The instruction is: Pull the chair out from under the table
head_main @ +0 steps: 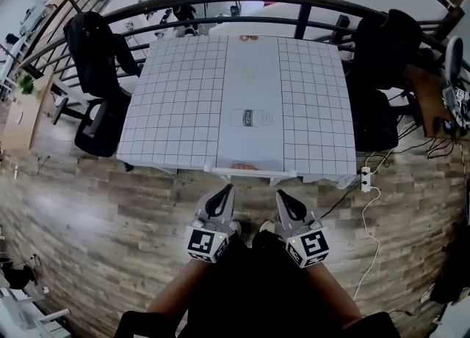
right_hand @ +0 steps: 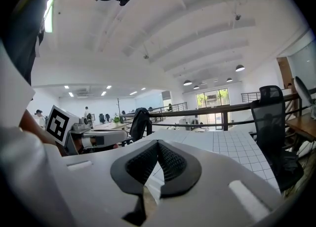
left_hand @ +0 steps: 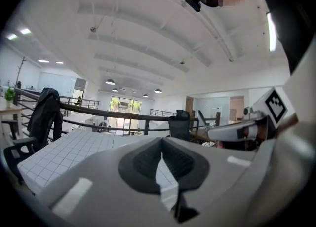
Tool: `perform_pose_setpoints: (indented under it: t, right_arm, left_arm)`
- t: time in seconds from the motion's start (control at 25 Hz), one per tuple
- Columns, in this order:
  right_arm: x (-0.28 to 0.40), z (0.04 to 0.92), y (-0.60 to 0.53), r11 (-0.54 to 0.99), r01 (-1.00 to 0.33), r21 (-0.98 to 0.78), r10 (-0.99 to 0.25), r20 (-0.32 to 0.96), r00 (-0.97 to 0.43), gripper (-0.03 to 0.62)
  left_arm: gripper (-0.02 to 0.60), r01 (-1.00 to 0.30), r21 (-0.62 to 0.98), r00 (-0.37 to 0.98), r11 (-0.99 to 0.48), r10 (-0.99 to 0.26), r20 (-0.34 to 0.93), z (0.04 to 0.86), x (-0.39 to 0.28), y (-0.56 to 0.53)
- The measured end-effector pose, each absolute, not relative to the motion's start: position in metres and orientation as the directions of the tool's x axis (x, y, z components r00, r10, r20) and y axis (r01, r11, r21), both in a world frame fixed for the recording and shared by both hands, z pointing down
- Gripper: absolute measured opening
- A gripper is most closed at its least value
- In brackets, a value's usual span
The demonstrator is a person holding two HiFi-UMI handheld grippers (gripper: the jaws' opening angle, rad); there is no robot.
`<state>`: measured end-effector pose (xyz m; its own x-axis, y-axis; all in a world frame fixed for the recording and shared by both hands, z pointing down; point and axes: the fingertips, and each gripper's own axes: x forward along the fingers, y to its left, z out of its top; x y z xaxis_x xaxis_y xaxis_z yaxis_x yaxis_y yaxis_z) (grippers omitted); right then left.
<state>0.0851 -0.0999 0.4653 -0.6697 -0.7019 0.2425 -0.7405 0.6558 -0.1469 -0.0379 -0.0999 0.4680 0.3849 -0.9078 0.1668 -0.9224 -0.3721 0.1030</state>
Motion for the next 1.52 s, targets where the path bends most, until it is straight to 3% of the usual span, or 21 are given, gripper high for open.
perform_pose_setpoints:
  t: [0.2, 0.52, 0.72, 0.88, 0.96, 1.0, 1.12, 1.36, 1.52]
  right_arm:
    - [0.090, 0.477, -0.117, 0.675, -0.725, -0.139, -0.680, 0.264, -0.684, -0.003]
    - [0.084, 0.487, -0.138, 0.651, -0.756, -0.070, -0.706, 0.310, -0.637, -0.003]
    - [0.064, 0.506, -0.142, 0.741, -0.671, 0.023, -0.631, 0.365, -0.685, -0.003]
    - [0.052, 0.536, -0.141, 0.828, -0.556, 0.075, -0.516, 0.493, -0.700, -0.002]
    - [0.049, 0.554, -0.141, 0.862, -0.498, 0.094, -0.458, 0.565, -0.686, 0.083]
    - [0.049, 0.561, -0.143, 0.871, -0.481, 0.102, -0.442, 0.590, -0.675, 0.094]
    - [0.053, 0.578, -0.153, 0.884, -0.447, 0.140, -0.423, 0.647, -0.634, 0.089]
    - [0.054, 0.624, -0.159, 0.940, -0.335, 0.067, -0.267, 0.758, -0.595, 0.095]
    - [0.059, 0.653, -0.159, 0.967, -0.248, 0.063, -0.191, 0.823, -0.535, 0.135]
  left_arm:
    - [0.008, -0.933, 0.075, 0.359, -0.351, -0.911, 0.201, 0.483, -0.045, -0.113]
    - [0.008, -0.875, 0.072, 0.473, -0.478, -0.818, 0.327, 0.519, -0.051, -0.133]
    - [0.008, -0.862, -0.015, 0.468, -0.507, -0.806, 0.363, 0.528, -0.059, -0.145]
    - [0.009, -0.788, 0.023, 0.562, -0.616, -0.702, 0.439, 0.547, -0.052, -0.149]
    - [0.009, -0.729, 0.047, 0.617, -0.683, -0.626, 0.477, 0.557, -0.044, -0.149]
    - [0.012, -0.701, 0.047, 0.635, -0.711, -0.593, 0.496, 0.562, -0.041, -0.148]
    - [0.136, -0.623, 0.029, 0.660, -0.782, -0.505, 0.556, 0.580, -0.032, -0.149]
    - [0.172, -0.442, -0.030, 0.644, -0.897, -0.340, 0.686, 0.624, -0.022, -0.149]
    - [0.186, -0.369, -0.033, 0.602, -0.929, -0.266, 0.753, 0.654, -0.021, -0.152]
